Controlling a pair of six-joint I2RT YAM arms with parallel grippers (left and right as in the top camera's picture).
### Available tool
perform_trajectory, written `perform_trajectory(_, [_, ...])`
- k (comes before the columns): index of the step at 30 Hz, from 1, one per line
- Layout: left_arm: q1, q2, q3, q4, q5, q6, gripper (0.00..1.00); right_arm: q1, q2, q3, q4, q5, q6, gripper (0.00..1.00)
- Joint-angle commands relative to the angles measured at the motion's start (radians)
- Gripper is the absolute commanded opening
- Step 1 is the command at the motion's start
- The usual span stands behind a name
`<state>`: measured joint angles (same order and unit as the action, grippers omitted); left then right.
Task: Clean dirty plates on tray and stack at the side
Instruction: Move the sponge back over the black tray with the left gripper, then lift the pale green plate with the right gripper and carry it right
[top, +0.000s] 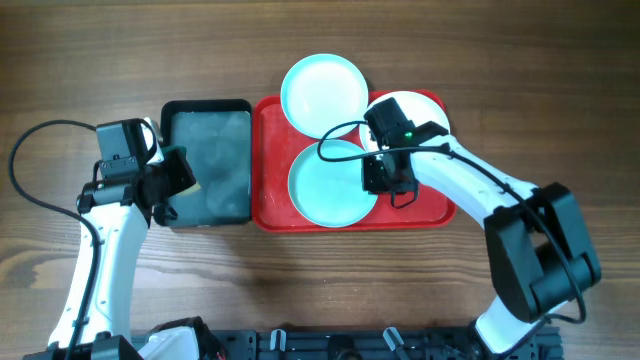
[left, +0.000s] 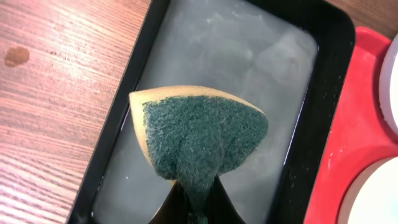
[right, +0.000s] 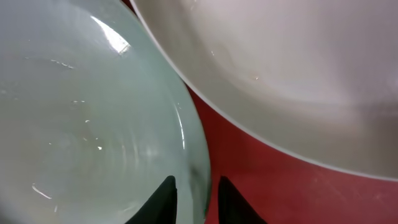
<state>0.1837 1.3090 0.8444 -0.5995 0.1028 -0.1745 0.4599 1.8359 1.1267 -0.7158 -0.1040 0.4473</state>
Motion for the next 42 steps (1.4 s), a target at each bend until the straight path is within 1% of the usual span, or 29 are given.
perform_trajectory(1, [0.004, -0.006, -0.010, 0.008, 0.019, 0.086, 0.04, 0.002, 0.021, 0.010, 0.015, -0.023, 0.001, 0.23])
perform_trajectory(3, [0.004, 0.007, -0.011, 0.007, 0.019, 0.086, 0.04, 0.002, 0.021, 0.010, 0.018, -0.023, 0.001, 0.24])
perform_trajectory(4, [0.004, 0.015, -0.011, 0.008, 0.019, 0.086, 0.04, 0.002, 0.021, 0.010, 0.019, -0.023, 0.001, 0.21])
perform_trajectory(5, [0.004, 0.027, -0.011, 0.008, 0.019, 0.086, 0.04, 0.002, 0.021, 0.008, 0.020, -0.023, 0.001, 0.16])
perform_trajectory(9, [0.004, 0.060, -0.011, 0.008, 0.019, 0.087, 0.04, 0.002, 0.021, -0.023, 0.049, -0.031, 0.001, 0.04])
perform_trajectory(13, [0.004, 0.062, -0.011, 0.009, 0.013, 0.093, 0.04, 0.002, 0.000, 0.038, 0.023, -0.150, 0.002, 0.04])
perform_trajectory(18, [0.005, 0.062, -0.011, 0.004, 0.007, 0.093, 0.04, 0.002, -0.082, 0.176, -0.101, -0.151, 0.001, 0.04])
perform_trajectory(21, [0.004, 0.062, -0.011, 0.005, 0.007, 0.092, 0.04, 0.027, -0.108, 0.232, -0.098, -0.112, 0.011, 0.04])
perform_trajectory(24, [0.004, 0.062, -0.011, 0.004, 0.008, 0.092, 0.04, 0.095, -0.108, 0.237, -0.002, -0.056, 0.050, 0.04])
perform_trajectory(26, [0.004, 0.062, -0.011, 0.004, 0.008, 0.092, 0.04, 0.163, -0.106, 0.237, 0.085, 0.081, 0.080, 0.04])
perform_trajectory(29, [0.004, 0.062, -0.011, -0.005, 0.008, 0.087, 0.04, 0.274, -0.084, 0.237, 0.239, 0.285, 0.083, 0.05])
perform_trajectory(32, [0.004, 0.062, -0.011, -0.023, 0.008, 0.084, 0.04, 0.339, -0.042, 0.237, 0.364, 0.418, 0.073, 0.04])
perform_trajectory(35, [0.004, 0.062, -0.011, -0.034, 0.008, 0.084, 0.04, 0.367, -0.009, 0.237, 0.478, 0.469, -0.031, 0.04])
perform_trajectory(38, [0.004, 0.062, -0.011, -0.044, 0.008, 0.036, 0.04, 0.375, 0.044, 0.237, 0.606, 0.554, -0.172, 0.04])
perform_trajectory(41, [0.004, 0.062, -0.011, -0.044, 0.019, 0.028, 0.04, 0.375, 0.090, 0.237, 0.774, 0.553, -0.414, 0.04])
perform_trajectory(42, [0.004, 0.062, -0.011, -0.044, 0.019, 0.028, 0.04, 0.377, 0.097, 0.237, 0.813, 0.553, -0.475, 0.04])
